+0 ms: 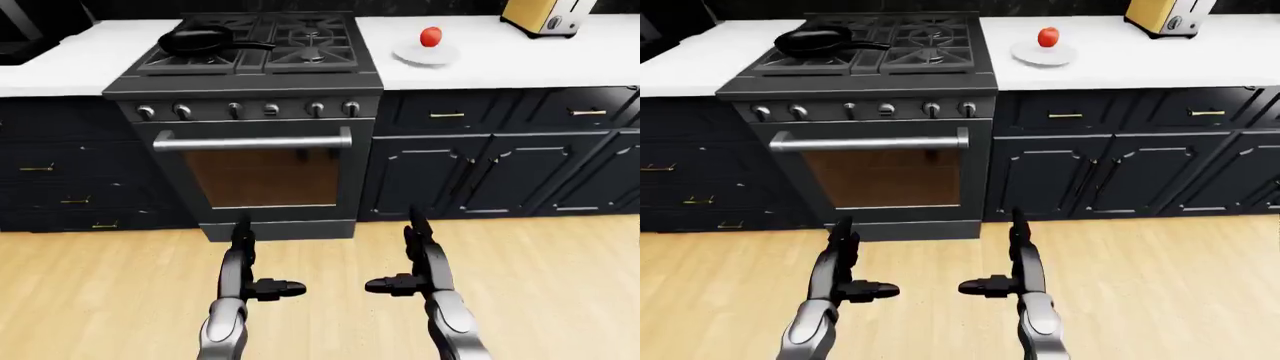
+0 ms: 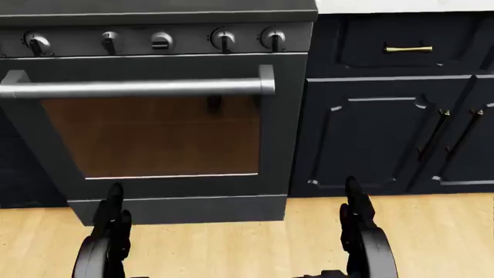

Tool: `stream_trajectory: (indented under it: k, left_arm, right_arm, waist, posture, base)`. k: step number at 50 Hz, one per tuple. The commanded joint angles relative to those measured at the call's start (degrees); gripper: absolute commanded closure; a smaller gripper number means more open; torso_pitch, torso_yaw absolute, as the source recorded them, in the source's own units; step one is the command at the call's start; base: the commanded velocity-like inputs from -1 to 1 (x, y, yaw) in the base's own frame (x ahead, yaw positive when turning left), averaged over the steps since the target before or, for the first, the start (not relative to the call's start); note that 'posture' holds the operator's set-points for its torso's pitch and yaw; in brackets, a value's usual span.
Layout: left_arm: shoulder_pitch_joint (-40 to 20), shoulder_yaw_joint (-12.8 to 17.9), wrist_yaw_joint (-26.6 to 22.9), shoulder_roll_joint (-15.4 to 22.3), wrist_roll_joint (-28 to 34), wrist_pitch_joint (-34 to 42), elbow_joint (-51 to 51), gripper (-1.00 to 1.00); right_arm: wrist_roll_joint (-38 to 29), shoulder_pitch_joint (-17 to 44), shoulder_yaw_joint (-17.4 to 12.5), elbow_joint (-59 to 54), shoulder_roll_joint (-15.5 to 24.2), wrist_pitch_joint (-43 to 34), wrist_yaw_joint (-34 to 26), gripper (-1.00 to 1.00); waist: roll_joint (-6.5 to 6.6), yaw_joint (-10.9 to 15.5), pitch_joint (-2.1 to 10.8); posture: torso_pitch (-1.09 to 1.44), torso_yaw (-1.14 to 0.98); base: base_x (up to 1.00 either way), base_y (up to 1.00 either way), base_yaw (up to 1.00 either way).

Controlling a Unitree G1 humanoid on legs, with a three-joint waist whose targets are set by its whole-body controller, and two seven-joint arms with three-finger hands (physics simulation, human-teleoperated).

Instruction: Pick the tomato from the plate and place it in the pan.

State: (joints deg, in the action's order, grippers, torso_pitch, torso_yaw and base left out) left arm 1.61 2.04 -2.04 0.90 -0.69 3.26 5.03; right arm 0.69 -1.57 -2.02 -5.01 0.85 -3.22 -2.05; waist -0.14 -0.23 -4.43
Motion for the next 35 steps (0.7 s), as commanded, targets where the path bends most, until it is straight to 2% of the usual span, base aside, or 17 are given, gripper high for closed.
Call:
stream_trajectory:
  k: [1, 3, 4, 5, 7, 8, 17, 21, 24, 25, 26, 29, 35]
  left_arm:
    - [-1.45, 0.25, 0.02, 0.22, -0.32, -3.29, -5.08, -1.00]
    - [-1.40, 0.28, 0.03, 0.23, -0.32, -3.04, -5.34, -1.00]
    - [-1.49, 0.36, 0.01, 0.26, -0.35, -3.24, -5.02, -1.00]
    - [-1.39, 0.36, 0.03, 0.25, -0.37, -2.93, -5.41, -1.00]
    - [-1.65, 0.51, 0.12, 0.27, -0.37, -3.27, -4.71, -1.00]
    - [-1.64, 0.52, 0.30, 0.26, -0.28, -3.12, -4.87, -1.00]
    - [-1.93, 1.54, 1.26, 0.29, -1.36, -0.88, -6.63, -1.00]
    - [-2.79, 1.77, 1.30, 0.35, -3.62, 3.98, -9.96, -1.00]
    - [-7.86, 3.57, 3.01, 1.52, -4.54, 8.06, -10.96, -1.00]
    - [-11.45, 4.55, 4.03, 2.33, -5.46, 11.41, -11.71, -1.00]
    - [-12.58, 4.69, 4.41, 2.64, -5.94, 12.36, -11.86, -1.00]
    - [-20.76, 6.03, 6.56, 4.94, -8.57, 22.85, -15.27, -1.00]
    - [-34.78, 6.78, 9.73, 8.49, -11.79, 32.41, -12.93, -1.00]
  right_arm:
    - [-0.49, 1.08, 0.69, 5.38, 0.26, 3.47, -0.55, -1.00]
    - [-0.67, 1.32, 0.71, 4.68, 0.22, 3.85, -0.81, -1.00]
    - [-0.71, 1.30, 0.77, 5.03, 0.16, 3.58, -0.84, -1.00]
    - [-0.86, 1.21, 0.77, 5.29, 0.14, 3.66, -0.80, -1.00]
    - [-0.94, 1.13, 0.80, 5.51, 0.10, 3.64, -0.86, -1.00]
    - [-1.03, 1.17, 0.82, 5.30, 0.12, 3.80, -0.95, -1.00]
    - [-1.58, 0.78, 1.15, 6.66, 0.01, 2.90, -1.30, -1.00]
    - [-1.75, 2.02, 0.97, 7.82, 0.19, 1.39, -1.45, -1.00]
    - [-1.70, 4.51, 0.53, 8.26, 0.52, -1.64, -1.35, -1.00]
    - [-1.63, 7.07, -0.10, 9.68, 0.89, -5.51, -0.84, -1.00]
    - [-1.45, 8.04, -0.40, 10.11, 1.01, -6.76, -0.61, -1.00]
    - [-0.28, 16.46, -1.82, 13.09, 2.37, -15.98, 0.26, -1.00]
    - [0.98, 30.03, -3.60, 12.69, 5.80, -26.02, 1.87, -1.00]
  waist:
    - [-0.45, -0.12, 0.05]
    - [-0.07, 0.43, 3.51]
    - [-0.05, 0.44, 2.94]
    - [-0.35, 0.32, 0.94]
    - [-0.40, 0.38, 3.98]
    - [-0.39, 0.42, 4.25]
    - [-0.16, 0.39, 4.69]
    - [-0.11, 0.39, 5.06]
    - [-0.04, 0.35, 5.26]
    - [-0.04, 0.39, 5.33]
    - [-0.03, 0.41, 5.39]
    - [0.02, 0.35, 5.59]
    - [0.18, 0.35, 5.40]
  posture:
    - [0.00, 0.00]
    - [0.00, 0.00]
    - [0.00, 0.00]
    - [0.00, 0.00]
    - [0.00, 0.00]
    - [0.00, 0.00]
    - [0.00, 0.00]
    - [0.00, 0.00]
    - [0.00, 0.00]
    - [0.00, 0.00]
    - [0.00, 0.00]
    - [0.00, 0.00]
    - [0.00, 0.00]
  base:
    - [0.00, 0.00, 0.00]
    - [0.00, 0.00, 0.00]
    - [0.00, 0.00, 0.00]
    - [0.00, 0.00, 0.00]
    - [0.00, 0.00, 0.00]
    - [0.00, 0.00, 0.00]
    - [0.00, 0.00, 0.00]
    - [0.00, 0.00, 0.00]
    - [0.00, 0.00, 0.00]
    - [0.00, 0.00, 0.00]
    - [0.00, 0.00, 0.00]
    - [0.00, 0.00, 0.00]
    - [0.00, 0.00, 0.00]
